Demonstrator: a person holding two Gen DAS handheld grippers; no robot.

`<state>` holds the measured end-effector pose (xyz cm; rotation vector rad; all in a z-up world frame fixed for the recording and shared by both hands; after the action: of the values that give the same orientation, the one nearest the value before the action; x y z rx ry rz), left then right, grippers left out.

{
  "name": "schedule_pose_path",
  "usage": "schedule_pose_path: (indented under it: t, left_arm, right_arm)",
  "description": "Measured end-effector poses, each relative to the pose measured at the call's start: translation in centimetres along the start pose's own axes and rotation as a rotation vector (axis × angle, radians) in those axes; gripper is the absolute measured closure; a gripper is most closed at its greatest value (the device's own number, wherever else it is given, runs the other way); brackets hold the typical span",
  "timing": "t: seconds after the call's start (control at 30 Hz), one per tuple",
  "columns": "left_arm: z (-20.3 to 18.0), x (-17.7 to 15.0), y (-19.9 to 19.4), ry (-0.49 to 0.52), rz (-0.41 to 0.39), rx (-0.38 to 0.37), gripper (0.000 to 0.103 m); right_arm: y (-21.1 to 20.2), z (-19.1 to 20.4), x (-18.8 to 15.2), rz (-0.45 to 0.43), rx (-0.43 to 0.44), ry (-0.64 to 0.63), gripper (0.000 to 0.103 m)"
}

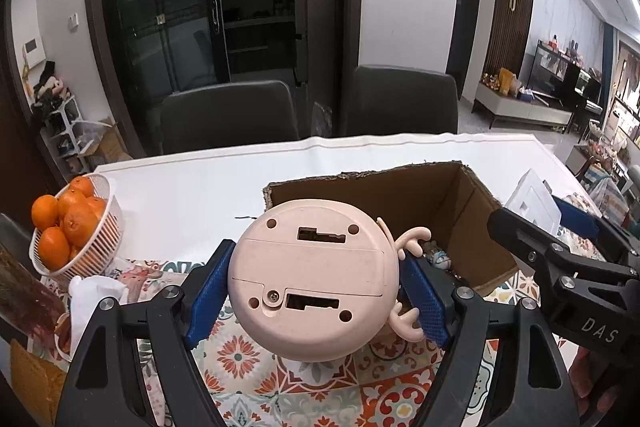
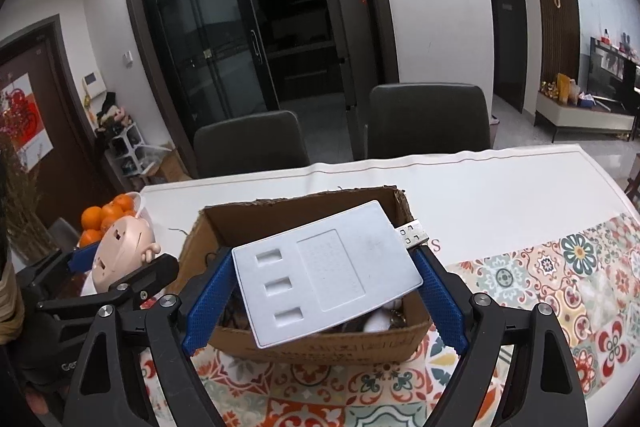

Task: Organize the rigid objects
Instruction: 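Carry the pink toy and white card device over the cardboard box, then open both grippers to drop the pink toy and card device into the box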

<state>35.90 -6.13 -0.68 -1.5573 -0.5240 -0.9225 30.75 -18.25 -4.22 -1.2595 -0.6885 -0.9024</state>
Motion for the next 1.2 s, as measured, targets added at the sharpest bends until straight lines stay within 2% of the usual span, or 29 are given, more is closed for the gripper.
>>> schedule_pose_path:
  t: [0.3,0.47,0.7,0.9,1.2]
  left_arm:
    - [-0.6,0.2,3.5,0.009,0.08,-0.003,0.023]
    - [-1.0,0.2,4.9,0.024,0.108,0.002,0.023]
    - [-1.3,-0.4,6.5,-0.008,0.155,0.0,0.023]
    - [-1.3,0.1,5.9,0.01,0.133,0.022,0.021]
    - [-0.9,0.1,3.3,0.011,0.082,0.059,0.011]
  right_arm:
    - [3.1,-0.9,0.6,0.072,-0.007,-0.052,0.015]
    - [4.6,-1.8,0.3,0.108,0.003,-0.035,0.015]
    - [6.2,-2.5,-0.2,0.149,0.007,-0.006,0.015]
    - [6.6,-2.6,-0.2,0.159,0.006,-0.012,0.015]
    - [6.1,-2.8,-0.3,0.18,0.008,0.004,0.015]
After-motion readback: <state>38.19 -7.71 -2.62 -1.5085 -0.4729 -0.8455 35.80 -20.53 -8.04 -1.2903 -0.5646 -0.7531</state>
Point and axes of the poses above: each gripper's, at about its wrist camera, not at the fingertips, and y roughly the way its jaws point, z to its left, x to its top, the point moved 5 cm from there along y, roughly the way its jaws point, and after that the axes turned 5 degrees about -z, right-handed, at the moved point
